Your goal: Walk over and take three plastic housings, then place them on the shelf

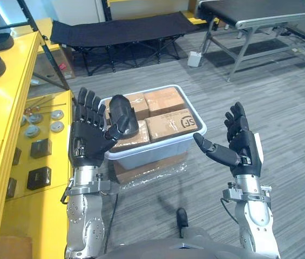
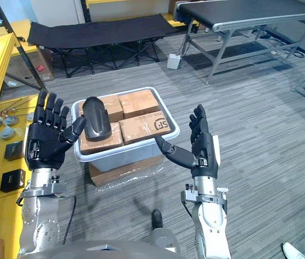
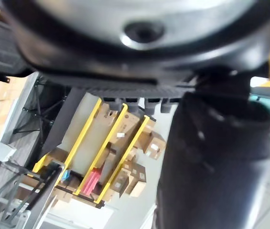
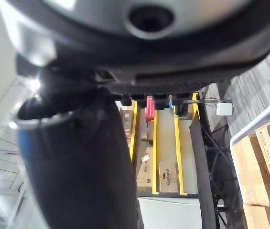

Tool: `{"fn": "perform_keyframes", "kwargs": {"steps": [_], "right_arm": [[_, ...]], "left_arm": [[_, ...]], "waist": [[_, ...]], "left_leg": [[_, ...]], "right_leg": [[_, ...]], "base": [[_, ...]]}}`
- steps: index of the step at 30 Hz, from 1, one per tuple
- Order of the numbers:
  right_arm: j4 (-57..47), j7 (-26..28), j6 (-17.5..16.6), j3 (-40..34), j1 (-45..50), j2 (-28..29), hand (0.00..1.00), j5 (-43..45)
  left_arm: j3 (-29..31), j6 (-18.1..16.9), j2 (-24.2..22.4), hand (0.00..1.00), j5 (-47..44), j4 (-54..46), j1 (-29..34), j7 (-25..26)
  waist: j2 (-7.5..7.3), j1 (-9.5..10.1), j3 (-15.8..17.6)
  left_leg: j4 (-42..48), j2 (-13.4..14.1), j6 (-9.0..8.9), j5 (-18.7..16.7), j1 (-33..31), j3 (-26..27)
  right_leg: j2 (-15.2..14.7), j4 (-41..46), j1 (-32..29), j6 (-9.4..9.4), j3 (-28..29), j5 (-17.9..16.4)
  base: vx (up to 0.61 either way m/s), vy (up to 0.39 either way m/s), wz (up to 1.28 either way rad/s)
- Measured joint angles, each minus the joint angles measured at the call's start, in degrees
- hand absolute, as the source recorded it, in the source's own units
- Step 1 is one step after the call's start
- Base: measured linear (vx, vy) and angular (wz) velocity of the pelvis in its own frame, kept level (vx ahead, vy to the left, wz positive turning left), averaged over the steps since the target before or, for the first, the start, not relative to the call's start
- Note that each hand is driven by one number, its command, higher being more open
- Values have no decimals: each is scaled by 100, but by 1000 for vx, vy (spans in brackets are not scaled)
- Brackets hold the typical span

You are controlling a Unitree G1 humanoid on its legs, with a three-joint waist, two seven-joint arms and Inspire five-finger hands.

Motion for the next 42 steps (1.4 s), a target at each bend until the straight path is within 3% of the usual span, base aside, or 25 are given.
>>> {"fn": "perform_keyframes", "kwargs": {"steps": [4,8,18,23,42], "right_arm": [[0,182,0,2,18,-10,100,-23],[0,292,29,15,-52,-158,100,-28],[0,390,176,152,-80,-237,100,-30],[0,388,176,230,-83,-237,100,-38],[136,247,176,387,4,-244,100,-269]], "left_arm": [[21,13,37,100,11,0,0,24],[19,23,36,100,214,0,2,140],[78,168,44,100,216,-8,19,232],[77,169,47,100,216,-8,24,247],[45,264,39,100,217,-6,235,220]], "waist": [[-71,20,-45],[-37,28,-67],[-61,8,-86],[-87,30,-82],[-73,34,-79]], "left_leg": [[13,-5,-9,-3,-16,37],[11,8,-43,16,-54,73],[15,59,-97,-40,107,192],[26,60,-103,-34,57,150],[18,-15,-63,-10,-27,-163]], "right_leg": [[-6,-33,-34,-84,-44,-86],[-21,-29,-101,-128,-177,-61],[49,-2,-9,-82,-145,47],[29,-31,-30,-159,-215,-16],[-144,-3,102,-83,-606,43]], "base": [[-71,-34,-4],[-19,-34,-5],[-5,-15,-5],[-37,-24,4],[-19,-8,8]]}}
